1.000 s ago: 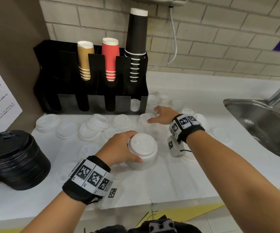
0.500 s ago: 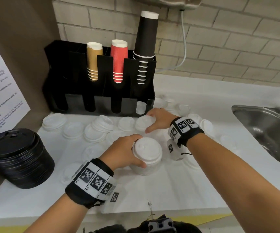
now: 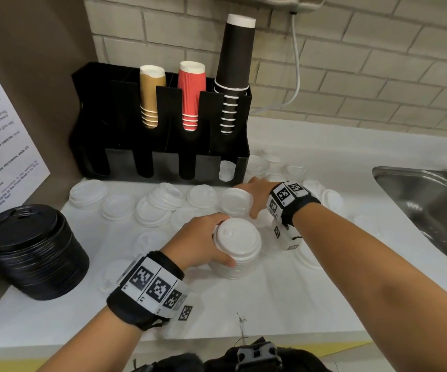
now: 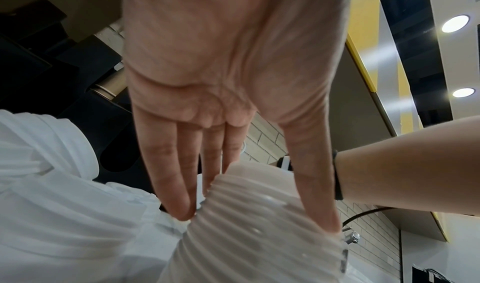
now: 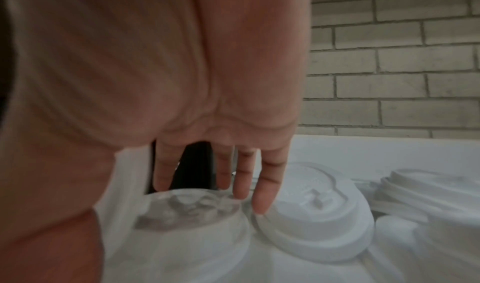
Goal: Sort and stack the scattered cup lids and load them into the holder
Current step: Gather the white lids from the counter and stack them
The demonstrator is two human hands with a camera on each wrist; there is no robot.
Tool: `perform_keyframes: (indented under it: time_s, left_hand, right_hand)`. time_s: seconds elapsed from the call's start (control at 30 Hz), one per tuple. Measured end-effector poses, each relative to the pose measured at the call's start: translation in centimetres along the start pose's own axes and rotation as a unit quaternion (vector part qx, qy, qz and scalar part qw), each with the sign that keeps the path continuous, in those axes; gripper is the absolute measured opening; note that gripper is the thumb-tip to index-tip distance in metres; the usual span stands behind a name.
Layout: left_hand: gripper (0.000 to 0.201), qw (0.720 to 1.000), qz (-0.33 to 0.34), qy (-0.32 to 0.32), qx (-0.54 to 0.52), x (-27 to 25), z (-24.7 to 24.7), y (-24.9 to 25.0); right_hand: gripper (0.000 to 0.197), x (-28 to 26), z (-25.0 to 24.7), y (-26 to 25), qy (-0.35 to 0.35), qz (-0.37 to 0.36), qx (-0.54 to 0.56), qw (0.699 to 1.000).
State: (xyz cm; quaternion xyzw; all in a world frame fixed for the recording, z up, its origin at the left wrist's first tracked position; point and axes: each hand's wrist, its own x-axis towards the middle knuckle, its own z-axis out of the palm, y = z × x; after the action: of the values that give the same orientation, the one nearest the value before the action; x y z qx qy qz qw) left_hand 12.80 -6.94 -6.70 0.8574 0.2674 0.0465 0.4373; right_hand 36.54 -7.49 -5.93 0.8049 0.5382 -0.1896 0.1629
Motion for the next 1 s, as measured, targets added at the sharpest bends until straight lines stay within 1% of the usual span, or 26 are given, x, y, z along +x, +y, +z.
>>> perform_keyframes:
  time_s: [0.07,0.17,0.3,0.4,0.47,0.53,0.57,0.63,0.7,0.8,0.9,1.0]
  left_hand:
    - [0.078,1.0,0.001,-0.001,0.0,0.0,0.0,0.0]
    - [0.076,1.0,0.001,-0.001,0.0,0.1,0.0,-0.1]
    - [0.077,1.0,-0.002,-0.002,0.002,0.1,-0.1,-0.1]
    - [0.078,1.0,-0.004,-0.001,0.003,0.1,-0.1,-0.1]
    - [0.078,1.0,-0.001,0.003,0.013,0.2,-0.1,0.1]
    - [0.081,1.0,-0.003,0.006,0.027,0.2,-0.1,0.3]
    - [0.081,0.999,-0.005,0.007,0.031,0.2,-0.1,0.4]
    - [0.084,0.999,-0.007,0.006,0.034,0.2,-0.1,0.5]
    - [0.098,0.999,-0.012,0.004,0.03,0.2,-0.1,0.4]
    - [0.12,1.0,-0.016,0.005,0.01,0.3,0.0,0.3]
    - [0.131,1.0,-0.013,0.008,-0.009,0.6,0.2,0.3]
    - [0.137,1.0,-0.008,0.009,-0.016,0.8,0.3,0.3]
  right_hand:
    - [0.098,0.7,0.4,0.2,-0.007,-0.001,-0.022,1.0]
    - [0.09,1.6,0.7,0.5,0.008,0.008,0.005,1.0]
    - [0.076,1.6,0.6,0.9,0.022,0.0,0.087,0.996]
    - [0.068,0.3,-0.2,1.6,0.054,-0.01,0.172,0.984]
    - [0.061,-1.6,-1.2,1.9,0.081,-0.008,0.256,0.963]
    - [0.053,-4.0,-2.0,1.7,0.098,-0.021,0.355,0.929]
    - [0.051,-5.3,-2.3,1.5,0.104,-0.032,0.392,0.914]
    - [0.046,-7.8,-2.1,1.0,0.113,-0.059,0.43,0.894]
    - [0.043,-10.1,-1.3,0.4,0.126,-0.083,0.431,0.89]
    - [0.044,-12.5,0.6,-0.6,0.145,-0.104,0.408,0.896]
    - [0.048,-13.5,2.2,-1.7,0.161,-0.109,0.378,0.905]
    - [0.051,-13.7,3.2,-2.7,0.172,-0.095,0.364,0.91]
